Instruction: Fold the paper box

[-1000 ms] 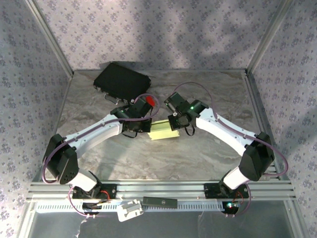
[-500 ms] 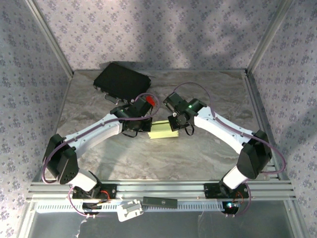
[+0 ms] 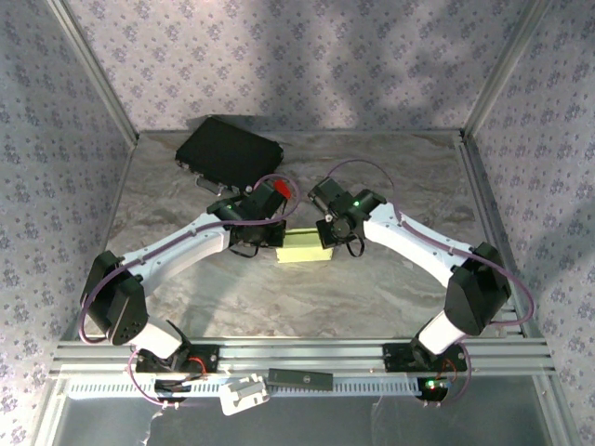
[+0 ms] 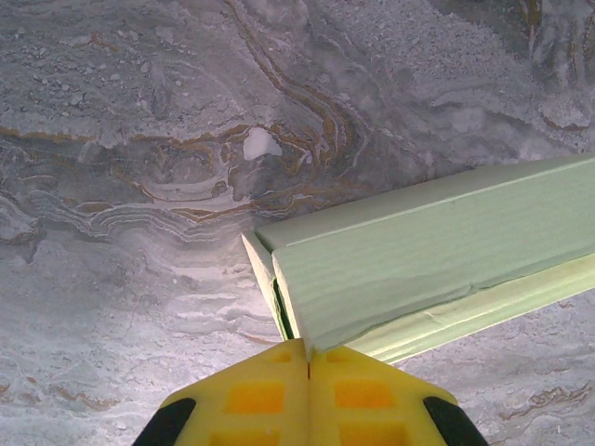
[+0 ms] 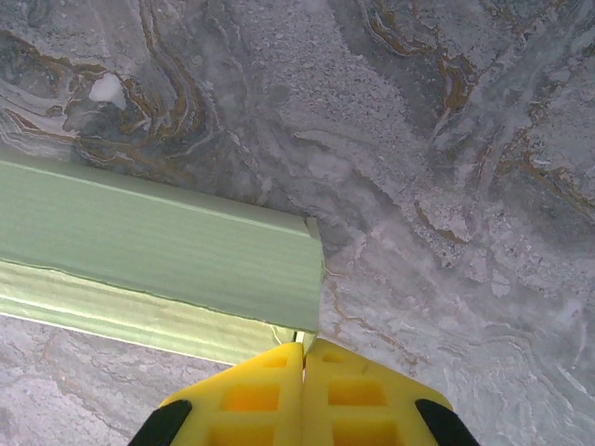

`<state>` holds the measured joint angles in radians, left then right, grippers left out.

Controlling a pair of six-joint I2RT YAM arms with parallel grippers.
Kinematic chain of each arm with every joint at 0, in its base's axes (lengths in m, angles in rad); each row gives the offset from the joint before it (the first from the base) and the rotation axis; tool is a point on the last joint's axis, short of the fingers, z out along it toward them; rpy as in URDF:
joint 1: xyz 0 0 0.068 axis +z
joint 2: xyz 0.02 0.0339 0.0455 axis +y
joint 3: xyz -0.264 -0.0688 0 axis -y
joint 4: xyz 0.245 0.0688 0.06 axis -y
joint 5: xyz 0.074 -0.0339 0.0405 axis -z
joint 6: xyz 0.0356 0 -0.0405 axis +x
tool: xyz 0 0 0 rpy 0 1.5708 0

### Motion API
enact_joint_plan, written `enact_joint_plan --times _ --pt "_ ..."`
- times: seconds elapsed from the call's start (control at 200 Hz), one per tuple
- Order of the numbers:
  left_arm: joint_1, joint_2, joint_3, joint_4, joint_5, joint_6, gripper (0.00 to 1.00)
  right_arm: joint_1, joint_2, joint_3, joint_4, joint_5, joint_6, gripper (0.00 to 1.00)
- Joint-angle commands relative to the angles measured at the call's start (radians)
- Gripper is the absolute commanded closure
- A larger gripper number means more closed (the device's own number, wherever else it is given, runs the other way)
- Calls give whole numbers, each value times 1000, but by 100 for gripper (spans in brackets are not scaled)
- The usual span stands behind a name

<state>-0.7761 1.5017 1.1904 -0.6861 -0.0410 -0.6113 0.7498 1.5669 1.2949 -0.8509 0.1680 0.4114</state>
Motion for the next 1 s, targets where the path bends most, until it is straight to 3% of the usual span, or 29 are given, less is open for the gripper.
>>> enact_joint_plan --times 0.0,0.999 --pt "-7 14 17 45 39 19 100 -1 -18 -6 40 -46 29 100" --pt "-6 -7 17 -34 -3 67 100 17 -24 -35 63 -25 41 100"
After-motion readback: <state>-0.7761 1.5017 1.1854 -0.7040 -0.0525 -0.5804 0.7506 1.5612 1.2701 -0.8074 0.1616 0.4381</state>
